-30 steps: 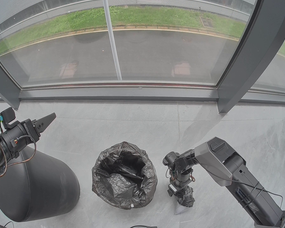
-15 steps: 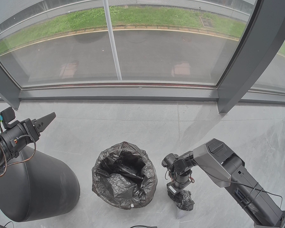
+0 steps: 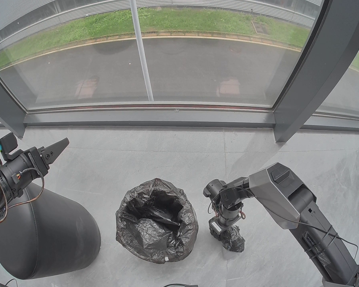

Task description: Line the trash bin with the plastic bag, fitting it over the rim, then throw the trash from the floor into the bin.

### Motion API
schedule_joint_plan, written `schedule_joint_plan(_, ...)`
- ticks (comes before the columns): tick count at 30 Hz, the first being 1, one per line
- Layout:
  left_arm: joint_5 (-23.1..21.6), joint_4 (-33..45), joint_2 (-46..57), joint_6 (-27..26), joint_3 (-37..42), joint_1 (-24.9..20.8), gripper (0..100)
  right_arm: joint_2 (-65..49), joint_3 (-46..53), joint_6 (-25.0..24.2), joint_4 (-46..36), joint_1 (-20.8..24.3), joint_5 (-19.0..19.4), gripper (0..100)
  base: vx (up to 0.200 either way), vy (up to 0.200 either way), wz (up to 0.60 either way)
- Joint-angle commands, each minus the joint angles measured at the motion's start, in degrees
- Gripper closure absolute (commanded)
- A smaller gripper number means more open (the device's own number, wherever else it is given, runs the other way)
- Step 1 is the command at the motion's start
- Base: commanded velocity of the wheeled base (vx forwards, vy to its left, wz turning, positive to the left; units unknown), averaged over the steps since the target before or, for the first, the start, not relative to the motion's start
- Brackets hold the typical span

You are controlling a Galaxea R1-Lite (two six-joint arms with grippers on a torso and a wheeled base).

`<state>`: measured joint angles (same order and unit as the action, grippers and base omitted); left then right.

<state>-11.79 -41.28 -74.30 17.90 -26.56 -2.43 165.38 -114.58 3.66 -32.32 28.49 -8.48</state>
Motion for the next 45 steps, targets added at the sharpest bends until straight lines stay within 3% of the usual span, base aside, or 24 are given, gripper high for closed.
schedule_joint_plan(1,0.0,0.0,0.1,0.0,0.0,0.0,0,-9.0,0.0,0.0,-2.0,-0.3,-0.6,100,0.000,0.000,0.00)
schedule_joint_plan(17,0.0,0.0,0.6,0.1,0.3,0.0,0,-26.7,0.0,0.6,-3.9,0.9,-3.5,100,0.000,0.000,0.00)
schedule_joint_plan(25,-0.1,-0.1,0.6,0.0,0.5,0.0,0,-33.7,0.0,1.1,-4.2,5.9,-4.3,100,0.000,0.000,0.00)
schedule_joint_plan(33,-0.1,-0.2,0.8,0.0,0.6,0.0,0,-39.8,0.0,4.5,-3.9,13.1,-6.3,100,0.000,0.000,0.00)
schedule_joint_plan(45,-0.1,-0.2,1.3,0.0,0.9,-0.1,0,-44.0,0.0,5.5,-4.2,26.9,-10.1,100,0.000,0.000,0.00)
